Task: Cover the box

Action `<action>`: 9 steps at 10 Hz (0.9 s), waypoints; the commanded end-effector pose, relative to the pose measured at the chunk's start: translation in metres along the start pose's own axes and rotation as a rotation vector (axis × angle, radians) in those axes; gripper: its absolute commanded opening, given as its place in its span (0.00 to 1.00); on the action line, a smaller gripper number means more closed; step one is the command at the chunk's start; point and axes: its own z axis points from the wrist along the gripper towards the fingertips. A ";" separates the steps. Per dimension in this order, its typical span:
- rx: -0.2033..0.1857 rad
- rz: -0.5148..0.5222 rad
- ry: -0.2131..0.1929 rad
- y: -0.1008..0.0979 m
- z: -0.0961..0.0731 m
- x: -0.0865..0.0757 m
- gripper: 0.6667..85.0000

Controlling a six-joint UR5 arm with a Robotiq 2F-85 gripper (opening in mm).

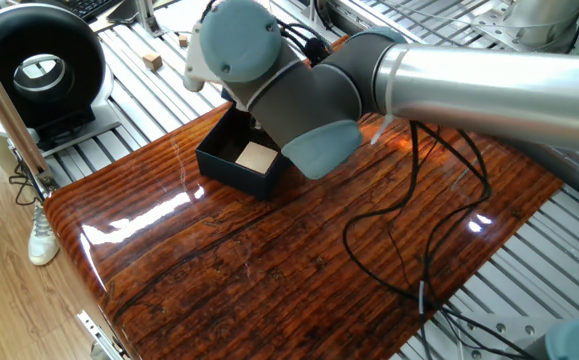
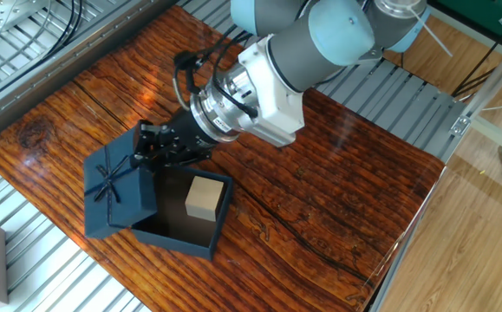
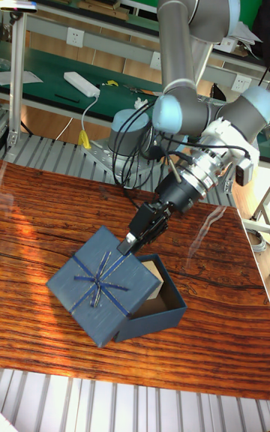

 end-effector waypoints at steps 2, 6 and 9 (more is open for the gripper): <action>-0.108 0.114 0.107 0.026 -0.015 0.021 0.36; -0.159 0.226 0.145 0.041 -0.028 0.014 0.35; -0.119 0.257 0.138 0.038 -0.049 -0.011 0.35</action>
